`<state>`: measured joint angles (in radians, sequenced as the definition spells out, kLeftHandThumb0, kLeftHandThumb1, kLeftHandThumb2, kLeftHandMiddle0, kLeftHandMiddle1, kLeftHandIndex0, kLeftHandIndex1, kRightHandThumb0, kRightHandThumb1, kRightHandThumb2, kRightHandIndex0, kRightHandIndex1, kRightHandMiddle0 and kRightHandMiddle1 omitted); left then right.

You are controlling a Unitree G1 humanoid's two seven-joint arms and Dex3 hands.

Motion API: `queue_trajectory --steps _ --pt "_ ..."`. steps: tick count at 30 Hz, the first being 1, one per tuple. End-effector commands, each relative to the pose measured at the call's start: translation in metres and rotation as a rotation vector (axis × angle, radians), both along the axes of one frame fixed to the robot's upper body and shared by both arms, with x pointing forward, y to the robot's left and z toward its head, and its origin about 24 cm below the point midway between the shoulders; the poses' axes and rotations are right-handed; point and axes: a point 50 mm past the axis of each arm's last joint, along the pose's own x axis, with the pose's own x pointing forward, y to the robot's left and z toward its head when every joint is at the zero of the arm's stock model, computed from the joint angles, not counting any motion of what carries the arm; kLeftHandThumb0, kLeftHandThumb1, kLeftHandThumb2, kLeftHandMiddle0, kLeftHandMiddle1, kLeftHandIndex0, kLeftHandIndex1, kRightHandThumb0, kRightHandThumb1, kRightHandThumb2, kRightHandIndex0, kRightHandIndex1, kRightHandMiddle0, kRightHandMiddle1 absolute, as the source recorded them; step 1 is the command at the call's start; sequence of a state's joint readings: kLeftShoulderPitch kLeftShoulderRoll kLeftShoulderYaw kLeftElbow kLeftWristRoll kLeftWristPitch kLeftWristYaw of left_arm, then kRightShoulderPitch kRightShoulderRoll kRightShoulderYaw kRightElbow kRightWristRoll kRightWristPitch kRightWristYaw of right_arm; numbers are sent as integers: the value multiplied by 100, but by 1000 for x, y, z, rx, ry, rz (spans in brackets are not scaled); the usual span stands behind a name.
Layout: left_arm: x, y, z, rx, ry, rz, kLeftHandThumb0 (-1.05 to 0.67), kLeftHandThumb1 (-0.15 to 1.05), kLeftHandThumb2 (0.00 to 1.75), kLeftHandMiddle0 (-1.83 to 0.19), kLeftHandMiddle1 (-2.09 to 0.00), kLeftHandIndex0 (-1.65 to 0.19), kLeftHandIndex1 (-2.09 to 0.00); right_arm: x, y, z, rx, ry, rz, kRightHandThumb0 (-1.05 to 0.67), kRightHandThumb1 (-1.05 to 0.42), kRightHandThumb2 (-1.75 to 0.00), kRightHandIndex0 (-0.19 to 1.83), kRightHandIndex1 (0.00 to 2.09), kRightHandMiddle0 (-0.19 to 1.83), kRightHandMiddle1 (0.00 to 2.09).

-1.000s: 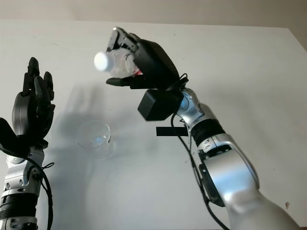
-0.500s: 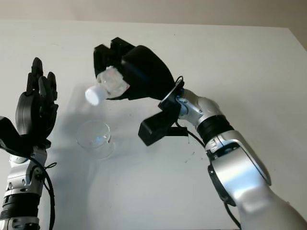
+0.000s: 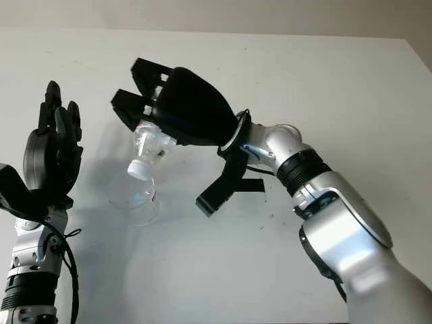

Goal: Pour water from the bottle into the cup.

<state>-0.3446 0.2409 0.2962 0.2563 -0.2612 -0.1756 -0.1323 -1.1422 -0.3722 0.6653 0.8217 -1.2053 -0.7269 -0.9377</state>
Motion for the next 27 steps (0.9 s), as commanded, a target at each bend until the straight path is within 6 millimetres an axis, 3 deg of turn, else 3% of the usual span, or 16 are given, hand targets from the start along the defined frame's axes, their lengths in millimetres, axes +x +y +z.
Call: queue_trajectory --steps 1,14,18,27 --pt "0 -2 2 5 -14 -3 -82 105 60 12 -5 14 -5 -2 3 13 21 -55 20 -26 -89 -32 106 209 89 209" --pt "0 -6 1 -3 -12 -6 -82 105 60 14 -5 15 -5 -4 9 20 103 -129 17 -27 -88 -41 120 209 95 209" --pt "0 -6 0 -3 -9 -1 -83 105 61 14 -5 15 -5 -4 11 21 79 -183 0 -30 -88 -40 113 209 93 209" --pt "1 -8 0 -6 -5 7 -83 105 61 14 -6 15 -5 1 13 18 19 -259 -42 -33 -102 -16 104 209 79 209"
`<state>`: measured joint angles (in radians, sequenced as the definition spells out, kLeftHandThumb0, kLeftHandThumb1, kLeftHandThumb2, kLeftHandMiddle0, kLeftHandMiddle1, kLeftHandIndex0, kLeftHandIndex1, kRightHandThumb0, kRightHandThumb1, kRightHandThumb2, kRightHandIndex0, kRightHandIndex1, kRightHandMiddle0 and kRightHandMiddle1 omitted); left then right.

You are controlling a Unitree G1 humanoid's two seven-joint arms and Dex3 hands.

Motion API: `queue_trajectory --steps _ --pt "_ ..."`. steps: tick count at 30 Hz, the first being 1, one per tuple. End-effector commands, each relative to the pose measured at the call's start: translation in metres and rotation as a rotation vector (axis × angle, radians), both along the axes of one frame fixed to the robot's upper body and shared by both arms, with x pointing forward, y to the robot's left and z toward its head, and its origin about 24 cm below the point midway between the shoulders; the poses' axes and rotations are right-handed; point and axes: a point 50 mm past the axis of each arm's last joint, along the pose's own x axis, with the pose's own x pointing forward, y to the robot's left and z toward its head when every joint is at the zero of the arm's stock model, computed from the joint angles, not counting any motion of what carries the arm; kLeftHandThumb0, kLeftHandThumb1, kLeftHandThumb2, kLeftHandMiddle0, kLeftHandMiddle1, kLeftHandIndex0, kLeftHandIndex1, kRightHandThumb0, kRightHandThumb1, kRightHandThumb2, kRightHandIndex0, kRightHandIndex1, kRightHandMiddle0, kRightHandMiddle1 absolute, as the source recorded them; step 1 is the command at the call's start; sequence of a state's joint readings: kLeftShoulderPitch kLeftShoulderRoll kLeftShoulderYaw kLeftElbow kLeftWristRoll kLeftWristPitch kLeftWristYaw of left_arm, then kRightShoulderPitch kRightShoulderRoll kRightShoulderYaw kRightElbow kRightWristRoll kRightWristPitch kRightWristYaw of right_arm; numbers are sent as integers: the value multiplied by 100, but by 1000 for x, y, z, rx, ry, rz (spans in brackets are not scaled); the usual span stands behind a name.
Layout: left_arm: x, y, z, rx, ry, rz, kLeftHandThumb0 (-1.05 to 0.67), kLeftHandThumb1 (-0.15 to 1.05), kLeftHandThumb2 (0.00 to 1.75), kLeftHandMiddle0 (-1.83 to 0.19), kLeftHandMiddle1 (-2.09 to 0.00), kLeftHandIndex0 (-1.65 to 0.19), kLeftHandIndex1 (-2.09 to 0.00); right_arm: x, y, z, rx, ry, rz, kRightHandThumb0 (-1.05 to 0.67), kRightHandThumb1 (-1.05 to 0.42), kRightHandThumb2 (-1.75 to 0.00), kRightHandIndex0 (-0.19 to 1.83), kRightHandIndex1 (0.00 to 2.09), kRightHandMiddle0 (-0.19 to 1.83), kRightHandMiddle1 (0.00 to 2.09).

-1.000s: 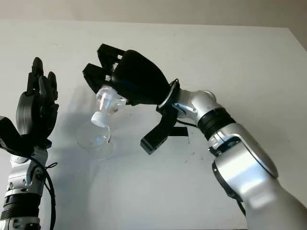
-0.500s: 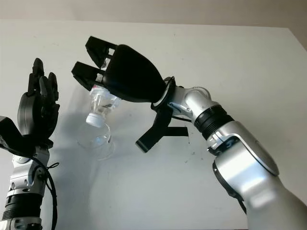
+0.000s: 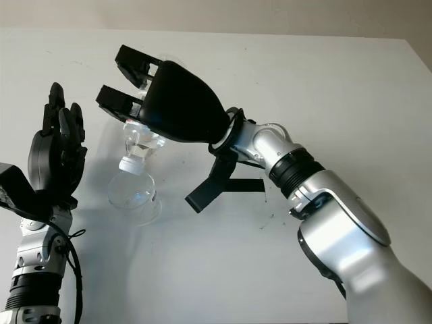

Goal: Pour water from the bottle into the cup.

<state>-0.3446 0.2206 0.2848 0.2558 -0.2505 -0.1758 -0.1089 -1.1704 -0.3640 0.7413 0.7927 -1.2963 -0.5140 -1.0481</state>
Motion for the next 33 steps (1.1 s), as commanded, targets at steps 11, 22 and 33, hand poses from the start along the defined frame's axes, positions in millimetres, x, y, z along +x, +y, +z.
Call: queue_trajectory --steps 11,22,33 --pt "-1 -2 2 5 -13 -2 -82 105 62 15 -5 16 -5 5 5 7 -23 -82 5 -34 -105 -10 109 209 86 209" --pt "-2 -2 2 8 -18 -2 -82 105 63 14 -5 16 -5 3 6 7 -19 -80 22 -35 -105 -14 106 209 83 209" --pt "-2 -1 1 8 -12 0 -82 105 63 13 -6 14 -6 9 -6 14 183 219 40 -22 -104 -13 110 209 84 209"
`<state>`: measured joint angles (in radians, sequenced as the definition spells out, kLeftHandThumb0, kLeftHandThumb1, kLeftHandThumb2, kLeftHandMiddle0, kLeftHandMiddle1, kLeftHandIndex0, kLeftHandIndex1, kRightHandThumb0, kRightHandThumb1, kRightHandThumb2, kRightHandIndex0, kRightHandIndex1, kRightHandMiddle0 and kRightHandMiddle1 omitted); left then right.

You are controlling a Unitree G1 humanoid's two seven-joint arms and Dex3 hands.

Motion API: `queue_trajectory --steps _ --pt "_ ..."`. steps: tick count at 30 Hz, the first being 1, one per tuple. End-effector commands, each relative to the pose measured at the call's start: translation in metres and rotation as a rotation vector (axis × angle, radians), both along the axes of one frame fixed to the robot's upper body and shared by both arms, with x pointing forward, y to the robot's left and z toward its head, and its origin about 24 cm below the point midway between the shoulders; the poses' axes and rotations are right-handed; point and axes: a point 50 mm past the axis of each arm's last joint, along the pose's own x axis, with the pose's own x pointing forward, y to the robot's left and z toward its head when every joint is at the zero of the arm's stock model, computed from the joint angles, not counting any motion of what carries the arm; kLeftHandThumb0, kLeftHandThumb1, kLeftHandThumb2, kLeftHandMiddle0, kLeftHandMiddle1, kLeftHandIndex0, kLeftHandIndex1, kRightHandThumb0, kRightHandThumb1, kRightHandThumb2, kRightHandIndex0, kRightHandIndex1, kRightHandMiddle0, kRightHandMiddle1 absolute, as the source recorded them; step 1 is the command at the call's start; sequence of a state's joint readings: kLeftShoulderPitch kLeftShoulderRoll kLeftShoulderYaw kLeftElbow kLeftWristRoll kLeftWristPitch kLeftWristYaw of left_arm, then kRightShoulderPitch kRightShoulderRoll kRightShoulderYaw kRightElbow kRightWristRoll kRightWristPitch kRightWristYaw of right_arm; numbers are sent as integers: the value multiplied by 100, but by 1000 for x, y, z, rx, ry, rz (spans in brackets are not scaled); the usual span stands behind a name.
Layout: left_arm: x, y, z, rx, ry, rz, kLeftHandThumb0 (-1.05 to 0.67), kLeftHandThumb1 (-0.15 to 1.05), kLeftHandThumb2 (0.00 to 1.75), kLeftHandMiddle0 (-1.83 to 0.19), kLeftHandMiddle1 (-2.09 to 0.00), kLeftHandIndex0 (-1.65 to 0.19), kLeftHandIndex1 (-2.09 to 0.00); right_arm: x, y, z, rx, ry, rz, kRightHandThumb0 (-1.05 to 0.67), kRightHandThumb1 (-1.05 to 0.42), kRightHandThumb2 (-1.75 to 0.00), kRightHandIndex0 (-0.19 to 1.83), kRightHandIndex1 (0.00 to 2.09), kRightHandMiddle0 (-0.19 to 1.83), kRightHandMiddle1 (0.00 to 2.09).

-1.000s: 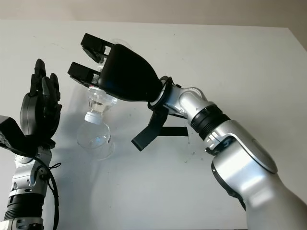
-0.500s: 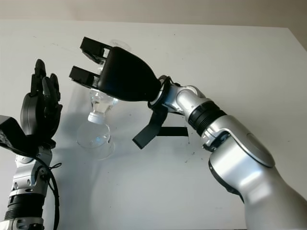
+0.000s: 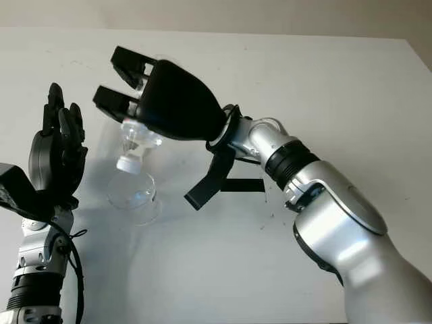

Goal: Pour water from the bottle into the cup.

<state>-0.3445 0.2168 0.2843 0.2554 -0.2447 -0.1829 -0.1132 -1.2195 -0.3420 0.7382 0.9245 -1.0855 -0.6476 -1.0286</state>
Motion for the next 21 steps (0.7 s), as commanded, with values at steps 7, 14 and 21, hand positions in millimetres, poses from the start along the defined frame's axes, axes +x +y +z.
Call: queue_trajectory --steps 7,14,21 --pt "-2 1 0 3 -9 2 -82 105 63 14 -5 16 -5 8 -17 14 193 275 -4 -9 -63 -98 126 209 90 209" --pt "-4 3 -1 -2 -14 2 -82 105 63 15 -5 16 -5 16 -41 20 418 731 91 -9 -102 -22 122 209 93 209" --pt "-8 8 -2 6 -16 6 -81 105 66 16 -5 17 -5 22 -64 19 511 1065 115 -13 -105 -17 123 209 103 209"
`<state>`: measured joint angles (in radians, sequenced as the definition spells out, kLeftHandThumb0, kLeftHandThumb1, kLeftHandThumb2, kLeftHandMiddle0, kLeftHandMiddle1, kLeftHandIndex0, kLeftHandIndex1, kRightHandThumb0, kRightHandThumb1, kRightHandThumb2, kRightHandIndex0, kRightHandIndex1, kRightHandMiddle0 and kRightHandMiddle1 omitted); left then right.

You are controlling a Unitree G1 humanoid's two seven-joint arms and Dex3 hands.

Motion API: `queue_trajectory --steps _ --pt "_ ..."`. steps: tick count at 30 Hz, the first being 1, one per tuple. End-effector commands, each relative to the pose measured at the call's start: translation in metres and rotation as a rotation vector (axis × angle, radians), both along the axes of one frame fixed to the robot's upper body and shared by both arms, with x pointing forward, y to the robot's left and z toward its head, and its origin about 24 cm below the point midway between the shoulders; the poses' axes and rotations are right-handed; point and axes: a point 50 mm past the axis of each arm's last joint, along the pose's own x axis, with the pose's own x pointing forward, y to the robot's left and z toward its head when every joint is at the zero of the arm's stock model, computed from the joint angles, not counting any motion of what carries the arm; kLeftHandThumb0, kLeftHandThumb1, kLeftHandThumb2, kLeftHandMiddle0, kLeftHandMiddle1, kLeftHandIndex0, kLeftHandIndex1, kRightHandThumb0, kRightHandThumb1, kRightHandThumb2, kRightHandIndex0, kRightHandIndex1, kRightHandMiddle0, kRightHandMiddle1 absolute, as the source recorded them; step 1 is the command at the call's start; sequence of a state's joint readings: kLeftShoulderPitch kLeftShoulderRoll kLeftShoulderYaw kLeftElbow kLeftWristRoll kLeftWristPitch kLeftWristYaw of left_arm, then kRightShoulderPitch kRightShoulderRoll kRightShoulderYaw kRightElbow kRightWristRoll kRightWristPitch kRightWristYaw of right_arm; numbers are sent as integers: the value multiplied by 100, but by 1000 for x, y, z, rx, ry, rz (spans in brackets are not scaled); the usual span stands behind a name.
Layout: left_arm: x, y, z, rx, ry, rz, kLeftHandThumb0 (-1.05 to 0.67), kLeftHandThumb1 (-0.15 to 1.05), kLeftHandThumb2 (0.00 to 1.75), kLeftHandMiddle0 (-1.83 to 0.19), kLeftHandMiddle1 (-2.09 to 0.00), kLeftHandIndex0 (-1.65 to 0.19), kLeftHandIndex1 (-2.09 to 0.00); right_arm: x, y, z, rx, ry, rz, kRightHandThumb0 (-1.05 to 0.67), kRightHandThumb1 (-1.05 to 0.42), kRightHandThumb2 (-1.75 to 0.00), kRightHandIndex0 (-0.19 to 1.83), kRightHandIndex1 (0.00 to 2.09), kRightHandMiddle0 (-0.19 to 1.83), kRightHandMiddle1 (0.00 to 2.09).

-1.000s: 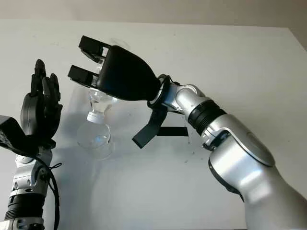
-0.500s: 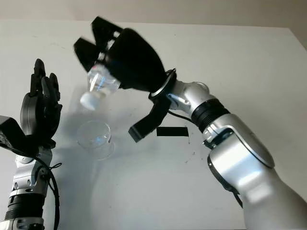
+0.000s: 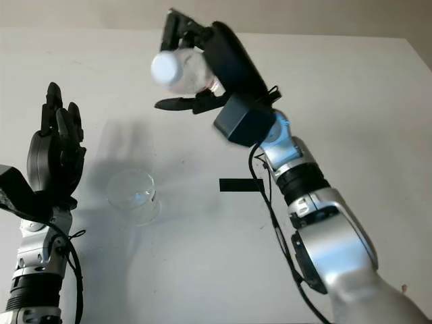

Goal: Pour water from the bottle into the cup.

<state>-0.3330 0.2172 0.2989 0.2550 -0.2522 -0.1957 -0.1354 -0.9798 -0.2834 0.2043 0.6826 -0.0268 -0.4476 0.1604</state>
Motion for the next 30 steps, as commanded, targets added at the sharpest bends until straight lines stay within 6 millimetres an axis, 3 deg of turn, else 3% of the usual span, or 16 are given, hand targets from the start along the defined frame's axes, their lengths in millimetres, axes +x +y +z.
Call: queue_trajectory --steps 1,10,13,17,19,30 --pt "-5 5 -1 9 -9 11 -81 105 67 17 -5 18 -5 -1 -11 2 70 85 12 -15 -105 -18 121 209 104 209" --pt "-8 9 -5 22 -4 14 -80 105 71 17 -5 19 -4 -11 -41 -11 198 453 44 -17 -105 -32 125 209 108 209" --pt "-8 9 -5 21 -6 14 -80 105 72 18 -5 19 -4 -16 -48 -15 251 536 63 -15 -105 -37 137 209 106 209" --pt "-10 7 -6 8 -6 15 -79 105 74 17 -5 19 -2 -22 -56 -27 328 660 101 -16 -105 -46 174 209 126 209" --pt "-10 7 -6 7 -5 15 -79 105 73 17 -5 19 -2 -25 -60 -33 348 705 97 -16 -105 -48 181 209 131 209" --pt "-13 8 -6 8 -3 12 -78 105 76 19 -5 19 0 -48 -70 -68 391 800 5 -18 -105 -45 183 209 135 209"
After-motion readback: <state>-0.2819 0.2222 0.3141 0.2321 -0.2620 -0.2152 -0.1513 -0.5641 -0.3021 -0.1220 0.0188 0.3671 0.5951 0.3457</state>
